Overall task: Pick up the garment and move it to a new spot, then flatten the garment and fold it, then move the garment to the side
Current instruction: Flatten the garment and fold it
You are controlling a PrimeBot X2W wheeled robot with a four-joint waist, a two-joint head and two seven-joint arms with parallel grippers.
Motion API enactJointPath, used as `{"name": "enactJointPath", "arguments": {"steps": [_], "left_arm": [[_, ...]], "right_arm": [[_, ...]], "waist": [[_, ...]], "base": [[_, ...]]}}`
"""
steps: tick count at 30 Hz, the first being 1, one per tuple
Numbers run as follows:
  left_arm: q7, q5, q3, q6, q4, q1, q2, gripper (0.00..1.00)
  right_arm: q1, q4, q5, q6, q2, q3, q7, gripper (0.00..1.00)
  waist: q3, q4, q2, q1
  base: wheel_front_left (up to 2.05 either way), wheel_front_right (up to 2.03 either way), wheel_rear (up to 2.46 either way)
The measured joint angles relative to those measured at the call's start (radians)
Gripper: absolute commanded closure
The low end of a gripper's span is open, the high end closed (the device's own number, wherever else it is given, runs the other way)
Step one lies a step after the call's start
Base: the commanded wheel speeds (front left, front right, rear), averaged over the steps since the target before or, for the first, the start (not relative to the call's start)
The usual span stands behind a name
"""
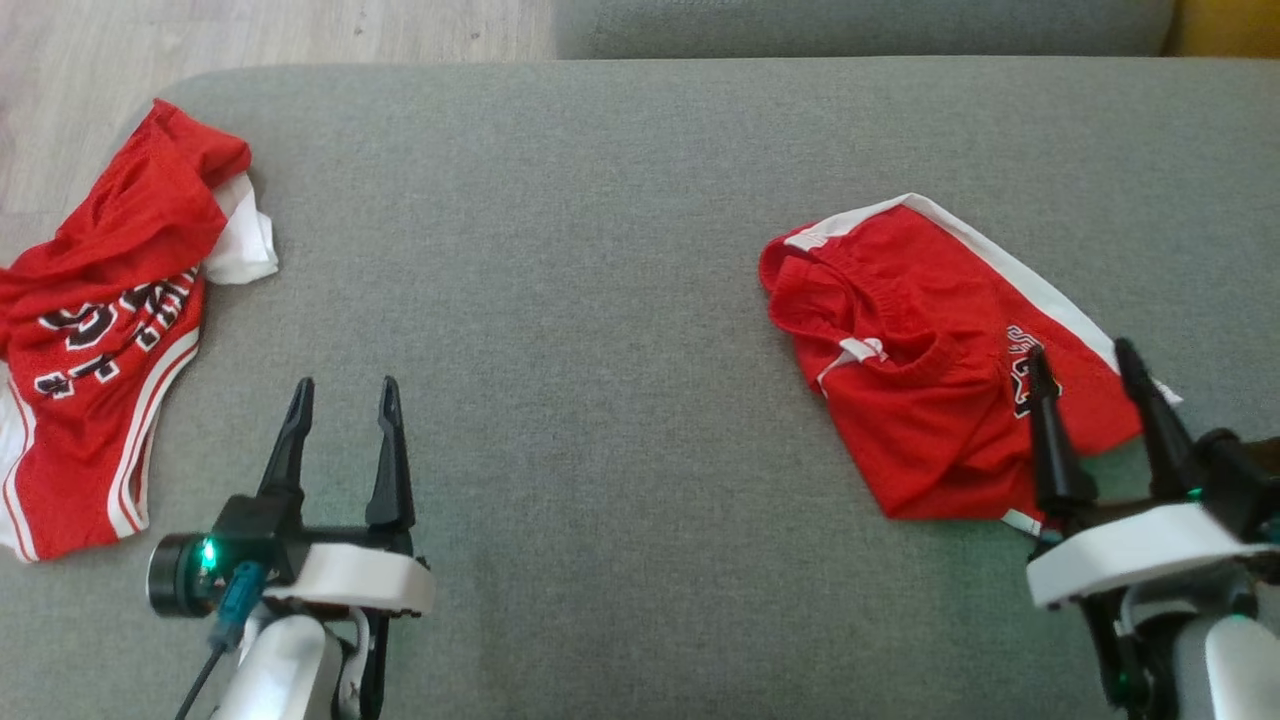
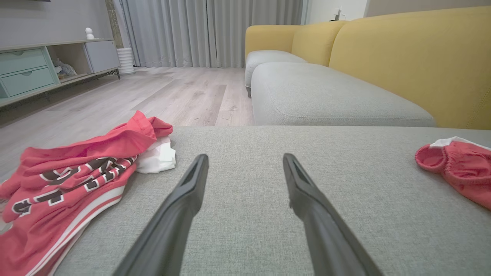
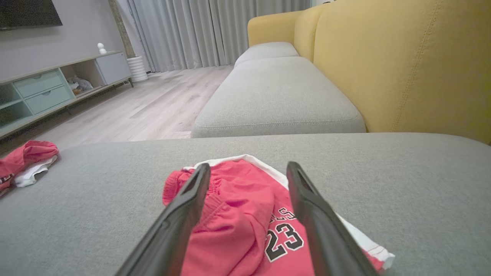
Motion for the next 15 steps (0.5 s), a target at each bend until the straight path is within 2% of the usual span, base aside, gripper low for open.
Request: {"name": "enactJointPath", "arguments": {"steps": [15], "left_arm": [[0.010,-0.010,-0.012,0.014,-0.022,0.010,0.008,0.00]], "right_arm": [[0.031,0.002,0.027,0.000,0.001,0.024,0.064,0.00]], "waist": [[0.006,-0.002,0.0000,0.0000]], "base": [[0.00,0.00,0.00]]}}
